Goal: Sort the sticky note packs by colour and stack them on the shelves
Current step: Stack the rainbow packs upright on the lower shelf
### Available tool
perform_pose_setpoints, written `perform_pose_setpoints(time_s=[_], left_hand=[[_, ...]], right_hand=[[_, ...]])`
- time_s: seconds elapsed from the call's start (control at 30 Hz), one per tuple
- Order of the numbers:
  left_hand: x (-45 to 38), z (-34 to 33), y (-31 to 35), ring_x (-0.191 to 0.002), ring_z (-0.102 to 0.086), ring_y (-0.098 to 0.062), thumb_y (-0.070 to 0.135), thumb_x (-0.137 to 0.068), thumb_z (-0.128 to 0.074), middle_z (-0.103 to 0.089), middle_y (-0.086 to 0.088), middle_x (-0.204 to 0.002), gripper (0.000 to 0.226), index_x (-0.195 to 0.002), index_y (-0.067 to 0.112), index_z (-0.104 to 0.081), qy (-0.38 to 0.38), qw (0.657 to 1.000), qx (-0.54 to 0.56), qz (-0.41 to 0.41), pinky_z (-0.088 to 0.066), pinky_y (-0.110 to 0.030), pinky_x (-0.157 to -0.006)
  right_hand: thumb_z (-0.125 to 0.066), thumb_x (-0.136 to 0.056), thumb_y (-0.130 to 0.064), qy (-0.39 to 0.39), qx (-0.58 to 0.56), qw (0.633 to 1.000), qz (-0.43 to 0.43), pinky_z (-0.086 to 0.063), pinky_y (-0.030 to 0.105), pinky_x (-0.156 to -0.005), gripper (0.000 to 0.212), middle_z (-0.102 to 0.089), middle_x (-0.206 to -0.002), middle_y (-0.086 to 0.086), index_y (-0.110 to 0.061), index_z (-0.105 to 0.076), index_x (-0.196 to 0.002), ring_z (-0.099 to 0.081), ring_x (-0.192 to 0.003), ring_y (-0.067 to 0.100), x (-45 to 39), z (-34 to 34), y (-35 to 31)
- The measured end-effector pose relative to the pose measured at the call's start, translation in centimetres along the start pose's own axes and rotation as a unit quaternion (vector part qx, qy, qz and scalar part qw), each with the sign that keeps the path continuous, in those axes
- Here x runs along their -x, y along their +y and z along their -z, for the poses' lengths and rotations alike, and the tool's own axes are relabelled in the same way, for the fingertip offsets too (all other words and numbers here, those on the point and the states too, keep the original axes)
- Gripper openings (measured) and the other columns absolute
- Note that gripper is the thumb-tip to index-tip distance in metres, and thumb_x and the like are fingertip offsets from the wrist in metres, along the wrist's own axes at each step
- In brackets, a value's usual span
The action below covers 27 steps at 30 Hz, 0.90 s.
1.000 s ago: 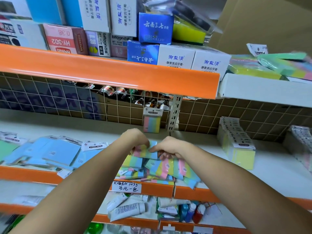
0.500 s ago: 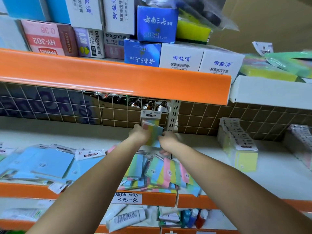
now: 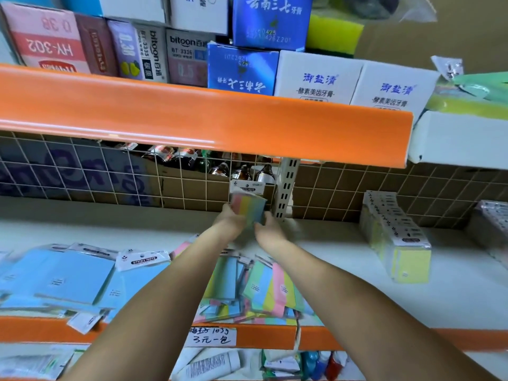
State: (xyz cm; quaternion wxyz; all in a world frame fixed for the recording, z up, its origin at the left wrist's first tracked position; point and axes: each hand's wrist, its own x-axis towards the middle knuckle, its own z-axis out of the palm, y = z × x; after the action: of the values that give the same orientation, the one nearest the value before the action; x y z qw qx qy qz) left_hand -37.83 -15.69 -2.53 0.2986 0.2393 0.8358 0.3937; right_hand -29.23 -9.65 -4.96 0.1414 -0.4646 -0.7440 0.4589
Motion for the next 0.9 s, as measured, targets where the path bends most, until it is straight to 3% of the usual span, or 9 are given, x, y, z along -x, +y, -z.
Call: perform_pose_setpoints(time_s=[0.1,0.17,0.3,0.4,0.43,0.57,0.7,0.8,0.9], left_hand=[[-1.0,0.4,-0.5,-0.097,-0.054,-0.025,0.012,-0.09,-0.052,-0.058,-0.01,-0.12,0.052,-0.138,0.014,-0.034,-0.013,0.998,0.05,-0.037,-0.041,-0.031,-0.085],[-1.7,0.3,-0.8,-0.113,-0.054,-0.026,0.014,-0.089,-0.059,-0.055,-0.011,-0.13,0.058,-0.141,0.012,-0.033,-0.041,0.996,0.071,-0.036,-0.039,-0.03,-0.096],[-2.7,-0.1,-1.4,-0.125,-0.047,-0.026,0.029,-0.092,-0.058,-0.048,-0.009,-0.14,0.063,-0.146,0.014,-0.029,-0.078,0.997,0.016,-0.006,-0.034,-0.032,-0.106],[-3.1,-0.5,-1.5,-0.128,-0.045,-0.026,0.032,-0.094,-0.056,-0.044,-0.009,-0.144,0.064,-0.148,0.015,-0.025,-0.095,0.996,0.004,-0.002,-0.032,-0.034,-0.109],[-3.2,-0.6,-1.6,-0.129,-0.043,-0.026,0.032,-0.094,-0.057,-0.043,-0.009,-0.145,0.066,-0.148,0.015,-0.024,-0.102,0.995,0.004,-0.003,-0.031,-0.034,-0.11],[-3.7,-0.6,-1.8,-0.129,-0.044,-0.026,0.034,-0.094,-0.057,-0.043,-0.011,-0.144,0.067,-0.148,0.012,-0.024,-0.107,0.994,-0.027,-0.003,-0.032,-0.031,-0.105],[-3.7,-0.1,-1.9,-0.114,-0.052,-0.025,0.033,-0.099,-0.046,-0.051,-0.012,-0.135,0.046,-0.138,0.009,-0.04,-0.108,0.989,-0.1,-0.014,-0.041,-0.028,-0.093],[-3.5,0.3,-1.8,-0.11,-0.051,-0.023,0.035,-0.099,-0.046,-0.053,-0.006,-0.129,0.039,-0.133,0.016,-0.045,-0.126,0.986,-0.103,-0.045,-0.039,-0.027,-0.087],[-3.7,0.5,-1.8,-0.113,-0.05,-0.023,0.037,-0.098,-0.046,-0.05,-0.003,-0.135,0.043,-0.138,0.021,-0.041,-0.13,0.986,-0.099,-0.043,-0.039,-0.03,-0.097]], right_hand=[[-0.039,-0.098,-0.011,0.012,-0.018,0.999,0.03,-0.045,0.026,-0.06,0.057,-0.053,-0.13,0.009,-0.026,-0.021,-0.151,-0.059,-0.085,0.023,-0.4,-0.1,-0.4],[-0.038,-0.098,-0.011,-0.005,-0.014,1.0,0.018,-0.048,0.03,-0.069,0.063,-0.054,-0.131,0.008,-0.03,-0.013,-0.153,-0.061,-0.091,0.026,-0.9,-0.5,-0.7],[-0.043,-0.1,-0.019,-0.058,0.002,0.998,-0.027,-0.038,0.025,-0.075,0.042,-0.055,-0.129,0.011,-0.019,-0.033,-0.141,-0.057,-0.11,0.028,-1.3,-0.4,-0.6],[-0.042,-0.101,-0.021,-0.068,0.001,0.997,-0.035,-0.04,0.028,-0.086,0.041,-0.052,-0.133,0.013,-0.015,-0.035,-0.142,-0.053,-0.115,0.027,-1.6,-0.4,-0.4],[-0.042,-0.102,-0.021,-0.068,0.007,0.997,-0.037,-0.042,0.029,-0.088,0.042,-0.052,-0.134,0.013,-0.013,-0.034,-0.142,-0.054,-0.112,0.027,-1.7,-0.5,-0.3],[-0.039,-0.101,-0.02,-0.068,0.045,0.995,-0.065,-0.038,0.026,-0.072,0.047,-0.051,-0.133,0.013,-0.011,-0.027,-0.146,-0.05,-0.087,0.018,-2.3,-1.1,0.1],[-0.037,-0.099,-0.014,-0.088,0.064,0.991,-0.071,-0.037,0.027,-0.067,0.049,-0.053,-0.121,0.012,-0.012,-0.027,-0.147,-0.045,-0.072,0.013,-2.6,-1.2,0.0],[-0.036,-0.099,-0.016,-0.094,0.076,0.989,-0.082,-0.041,0.028,-0.071,0.051,-0.053,-0.127,0.015,-0.012,-0.024,-0.148,-0.048,-0.077,0.014,-2.7,-1.1,-0.1],[-0.036,-0.101,-0.014,-0.092,0.071,0.989,-0.087,-0.03,0.021,-0.054,0.049,-0.042,-0.083,0.0,-0.006,-0.025,-0.147,-0.034,-0.065,0.007,-2.5,-0.5,-0.3]])
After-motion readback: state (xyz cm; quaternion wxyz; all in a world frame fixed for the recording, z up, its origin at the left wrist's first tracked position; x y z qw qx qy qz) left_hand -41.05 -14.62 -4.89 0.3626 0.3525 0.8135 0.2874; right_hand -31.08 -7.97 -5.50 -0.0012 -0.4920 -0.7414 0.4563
